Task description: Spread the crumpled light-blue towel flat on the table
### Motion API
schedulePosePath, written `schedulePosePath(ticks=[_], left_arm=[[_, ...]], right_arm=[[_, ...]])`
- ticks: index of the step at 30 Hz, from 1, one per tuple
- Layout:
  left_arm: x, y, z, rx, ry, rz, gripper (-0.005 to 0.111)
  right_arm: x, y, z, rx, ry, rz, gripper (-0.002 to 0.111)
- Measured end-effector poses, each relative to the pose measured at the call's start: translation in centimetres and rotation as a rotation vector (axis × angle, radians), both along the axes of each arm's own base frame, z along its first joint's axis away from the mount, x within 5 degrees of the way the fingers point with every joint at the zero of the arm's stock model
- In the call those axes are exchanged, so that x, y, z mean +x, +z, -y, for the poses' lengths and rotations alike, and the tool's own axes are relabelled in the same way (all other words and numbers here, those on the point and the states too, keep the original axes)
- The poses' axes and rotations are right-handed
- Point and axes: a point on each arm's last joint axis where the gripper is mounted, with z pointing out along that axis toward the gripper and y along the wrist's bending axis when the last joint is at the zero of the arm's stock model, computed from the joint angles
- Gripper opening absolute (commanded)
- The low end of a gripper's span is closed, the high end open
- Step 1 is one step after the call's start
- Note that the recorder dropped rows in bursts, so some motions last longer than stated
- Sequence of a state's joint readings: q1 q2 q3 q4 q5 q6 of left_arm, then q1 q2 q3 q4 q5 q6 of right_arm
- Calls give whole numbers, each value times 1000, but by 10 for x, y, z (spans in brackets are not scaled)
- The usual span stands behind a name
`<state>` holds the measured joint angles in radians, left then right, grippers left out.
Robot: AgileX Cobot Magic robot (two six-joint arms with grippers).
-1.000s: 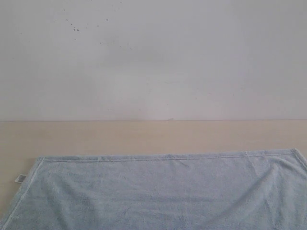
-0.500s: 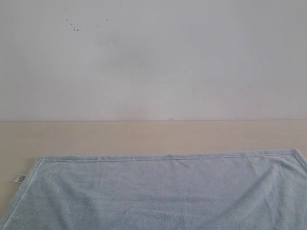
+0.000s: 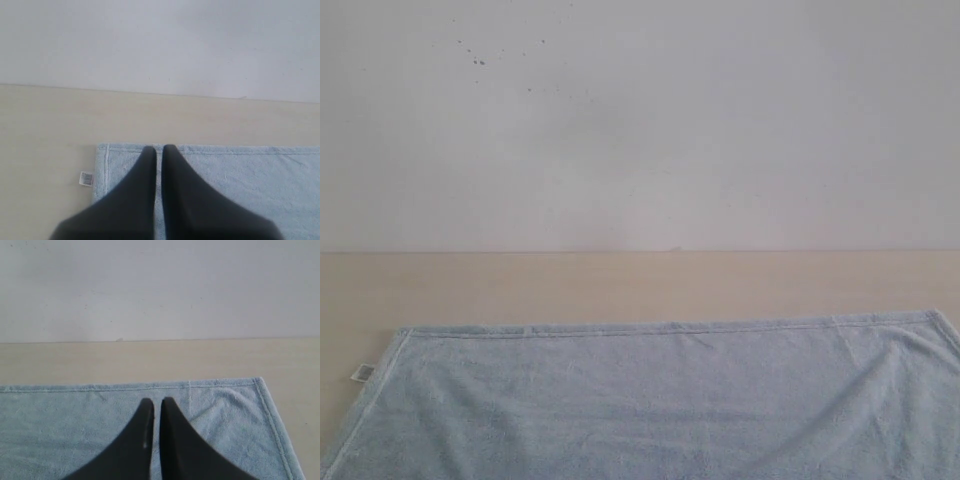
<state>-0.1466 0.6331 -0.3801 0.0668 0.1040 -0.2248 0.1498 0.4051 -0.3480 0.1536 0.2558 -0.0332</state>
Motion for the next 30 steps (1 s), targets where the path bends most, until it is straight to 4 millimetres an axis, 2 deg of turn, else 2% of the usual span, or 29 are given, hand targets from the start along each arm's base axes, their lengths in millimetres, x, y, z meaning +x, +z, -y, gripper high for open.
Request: schedulePosePath(ticks=[26, 28, 30], left_arm=[[0, -1, 0, 0, 0, -3, 4], [-1, -8, 0, -1, -3, 7, 4], [-5, -29, 0, -7, -10, 31, 4]], right_arm=[[0, -1, 0, 11, -2, -4, 5], [-2, -6, 2, -44, -5, 40, 5], [-9, -13, 4, -103, -14, 165, 5]])
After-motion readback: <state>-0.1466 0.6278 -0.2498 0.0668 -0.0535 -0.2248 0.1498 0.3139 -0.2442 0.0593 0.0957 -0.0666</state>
